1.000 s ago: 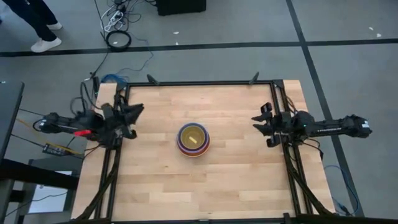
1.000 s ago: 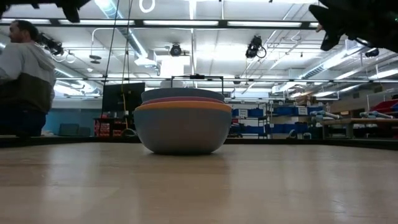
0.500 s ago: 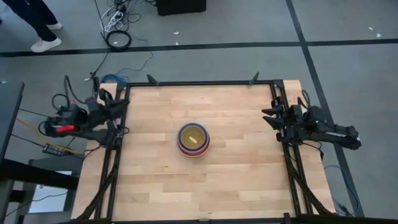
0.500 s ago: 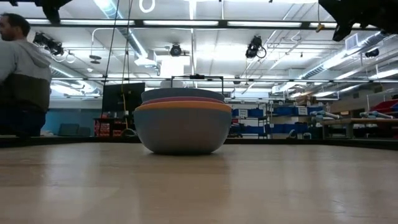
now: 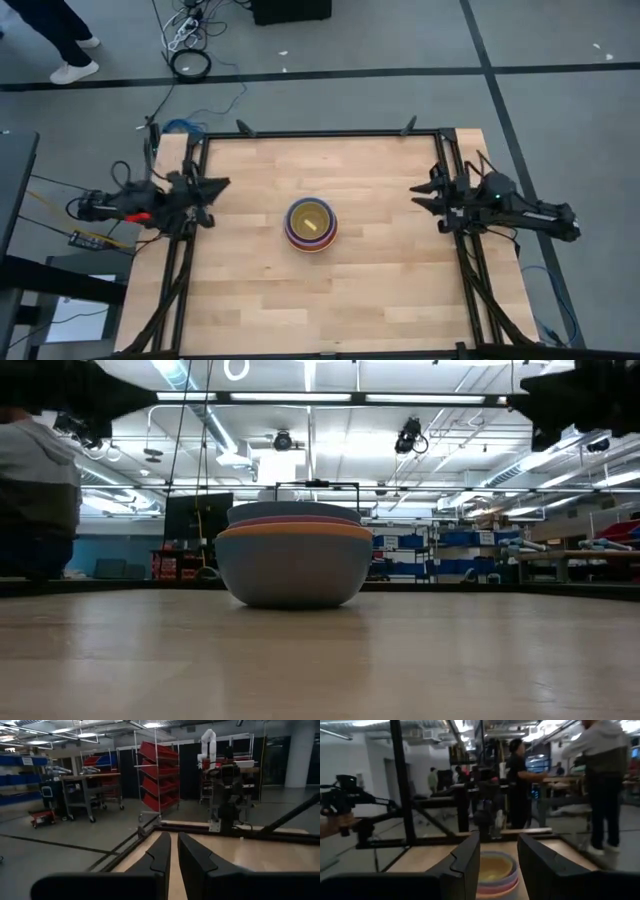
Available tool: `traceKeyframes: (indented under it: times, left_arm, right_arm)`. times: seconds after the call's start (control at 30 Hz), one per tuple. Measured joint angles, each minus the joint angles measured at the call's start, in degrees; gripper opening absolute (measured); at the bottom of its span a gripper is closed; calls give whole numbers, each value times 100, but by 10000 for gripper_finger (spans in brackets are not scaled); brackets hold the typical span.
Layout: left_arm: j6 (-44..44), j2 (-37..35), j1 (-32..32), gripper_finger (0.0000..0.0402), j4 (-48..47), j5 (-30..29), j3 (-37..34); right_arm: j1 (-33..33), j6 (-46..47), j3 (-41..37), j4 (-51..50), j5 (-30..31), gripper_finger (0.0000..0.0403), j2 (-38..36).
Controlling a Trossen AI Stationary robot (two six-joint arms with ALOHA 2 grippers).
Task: Nest bowls inside each other
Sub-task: Return to Home Position
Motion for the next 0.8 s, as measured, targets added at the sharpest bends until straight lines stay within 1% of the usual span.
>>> traceKeyframes:
  times: [0.13, 0.23, 0.3, 0.37, 0.5, 0.6, 0.8]
  left_arm:
    - [40, 1, 0, 41, 828, 17, -757]
    - [167, 0, 0, 41, 1367, 16, -1184]
    - [229, -2, 0, 41, 1536, 13, -1399]
    - [168, 0, 0, 41, 1516, -41, -1579]
    - [-14, 0, 7, 41, 1150, -134, -1578]
    - [55, 0, 7, 41, 1143, -200, -1577]
    - [134, -2, 7, 41, 1278, -298, -1577]
  right_arm:
    - [4, 89, -393, 192, -165, 122, 2]
    - [4, 89, -642, 331, -226, 123, -4]
    - [4, 79, -802, 406, -220, 123, 2]
    - [4, -7, -861, 374, -214, 122, 4]
    - [4, -115, -862, 296, -185, 123, 72]
    - [4, -174, -862, 301, -109, 123, 75]
    - [4, 85, -864, 313, -30, 122, 79]
